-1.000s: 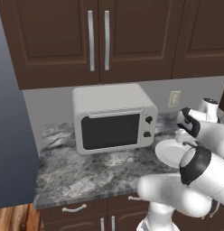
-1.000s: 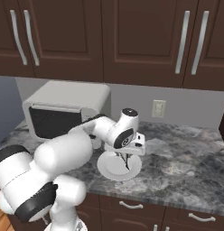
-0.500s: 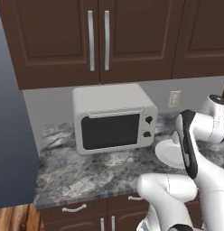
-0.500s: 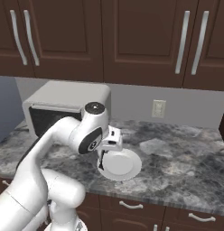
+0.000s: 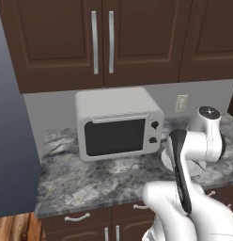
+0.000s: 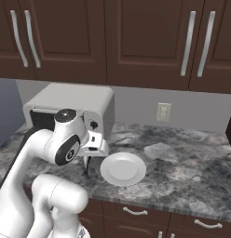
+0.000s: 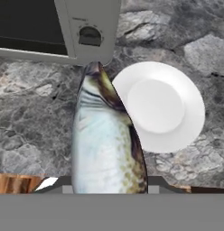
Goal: Place the fish on the counter behind the older fish on the same shelf of the fridge to maintain FIFO order. Close the fridge door when finished.
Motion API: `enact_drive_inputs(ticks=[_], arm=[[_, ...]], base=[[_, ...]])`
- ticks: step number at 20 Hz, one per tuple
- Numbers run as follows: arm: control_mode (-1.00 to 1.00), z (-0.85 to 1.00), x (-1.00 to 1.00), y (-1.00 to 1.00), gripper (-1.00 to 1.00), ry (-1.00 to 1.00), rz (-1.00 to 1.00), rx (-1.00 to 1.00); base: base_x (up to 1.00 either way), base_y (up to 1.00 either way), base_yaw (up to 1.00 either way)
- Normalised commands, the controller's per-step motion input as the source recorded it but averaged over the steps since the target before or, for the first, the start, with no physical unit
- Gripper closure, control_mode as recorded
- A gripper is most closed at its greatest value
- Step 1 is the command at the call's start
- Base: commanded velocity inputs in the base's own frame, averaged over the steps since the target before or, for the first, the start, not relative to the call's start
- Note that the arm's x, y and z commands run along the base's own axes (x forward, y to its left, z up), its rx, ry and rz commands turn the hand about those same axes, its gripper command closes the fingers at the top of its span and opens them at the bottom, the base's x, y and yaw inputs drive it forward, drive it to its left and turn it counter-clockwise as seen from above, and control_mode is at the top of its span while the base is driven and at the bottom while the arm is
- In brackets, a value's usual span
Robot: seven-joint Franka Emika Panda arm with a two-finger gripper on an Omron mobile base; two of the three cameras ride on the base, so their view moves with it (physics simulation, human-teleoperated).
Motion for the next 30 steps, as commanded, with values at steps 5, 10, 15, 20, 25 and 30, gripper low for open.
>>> enact_drive_inputs(ticks=[5, 10, 15, 20, 25, 30], arm=[[1.0, 0.0, -0.4, 0.0, 1.0, -0.1, -0.01, 0.0], [1.0, 0.0, 0.0, 0.0, 1.0, 0.0, 0.0, 0.0], [1.0, 0.0, 0.0, 0.0, 1.0, 0.0, 0.0, 0.0], [1.0, 0.0, 0.0, 0.0, 1.0, 0.0, 0.0, 0.0], [1.0, 0.0, 0.0, 0.0, 1.0, 0.0, 0.0, 0.0], [1.0, 0.0, 0.0, 0.0, 1.0, 0.0, 0.0, 0.0]], base=[[-0.6, 0.03, -0.01], [-0.91, 0.66, 0.0], [-0.76, 0.57, -0.06], [-0.89, 0.21, -0.43], [-0.62, 0.3, -0.66], [-0.33, 0.09, -0.82]])
